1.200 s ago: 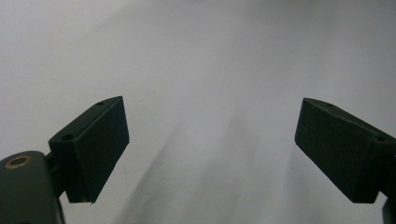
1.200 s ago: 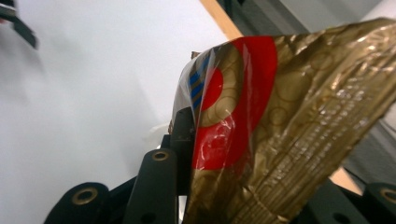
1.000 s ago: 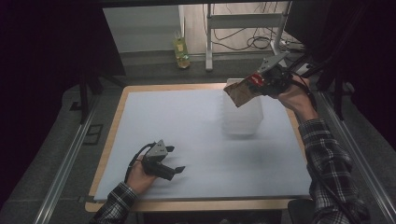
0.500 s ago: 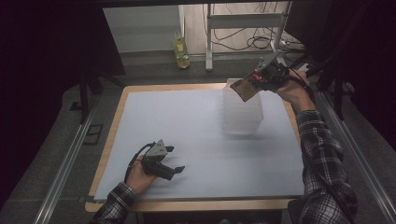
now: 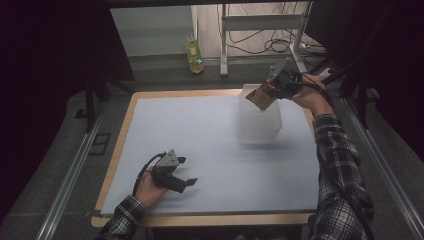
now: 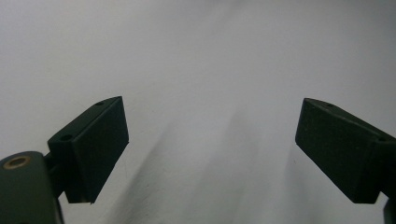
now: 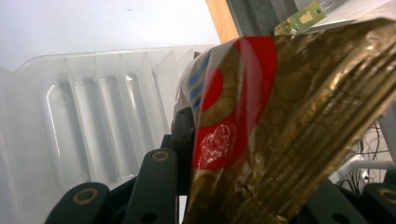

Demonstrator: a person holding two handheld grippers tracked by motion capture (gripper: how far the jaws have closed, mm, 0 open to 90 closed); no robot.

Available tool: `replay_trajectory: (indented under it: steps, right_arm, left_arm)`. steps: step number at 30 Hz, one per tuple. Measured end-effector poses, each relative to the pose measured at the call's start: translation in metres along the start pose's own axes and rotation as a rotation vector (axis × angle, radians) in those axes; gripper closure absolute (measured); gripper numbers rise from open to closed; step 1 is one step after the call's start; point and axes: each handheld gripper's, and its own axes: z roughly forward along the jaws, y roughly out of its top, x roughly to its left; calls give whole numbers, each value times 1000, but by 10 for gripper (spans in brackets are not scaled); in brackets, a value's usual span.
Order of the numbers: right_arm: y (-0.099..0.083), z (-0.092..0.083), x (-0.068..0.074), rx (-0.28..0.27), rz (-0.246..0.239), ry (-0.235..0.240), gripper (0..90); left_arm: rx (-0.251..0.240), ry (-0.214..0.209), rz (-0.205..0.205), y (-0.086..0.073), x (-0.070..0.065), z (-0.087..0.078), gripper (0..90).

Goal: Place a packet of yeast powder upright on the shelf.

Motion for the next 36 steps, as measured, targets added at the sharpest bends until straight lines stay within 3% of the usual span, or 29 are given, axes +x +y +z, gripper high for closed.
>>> replay_trajectory:
  steps: [7, 15, 19, 25, 30, 33, 36]
  right_arm:
    - [-1, -3, 1, -20, -44, 54, 710]
    - [-2, 10, 3, 22, -50, 82, 712]
    - [2, 26, 3, 93, -55, 106, 712]
    - [10, 43, 4, 136, -51, 115, 708]
    - [13, 55, 8, 104, -29, 105, 695]
    - [15, 60, 10, 56, 31, 111, 681]
    - [14, 59, 10, 50, 52, 113, 661]
  left_arm:
    - [4, -3, -2, 0, 0, 0, 95]
    - [9, -5, -1, 0, 0, 1, 96]
    - [11, -4, 0, 0, 1, 1, 96]
    - [13, -5, 0, 0, 1, 1, 96]
    - [16, -4, 4, 0, 0, 1, 96]
    - [17, -3, 5, 0, 0, 1, 96]
    - [14, -3, 4, 0, 0, 0, 96]
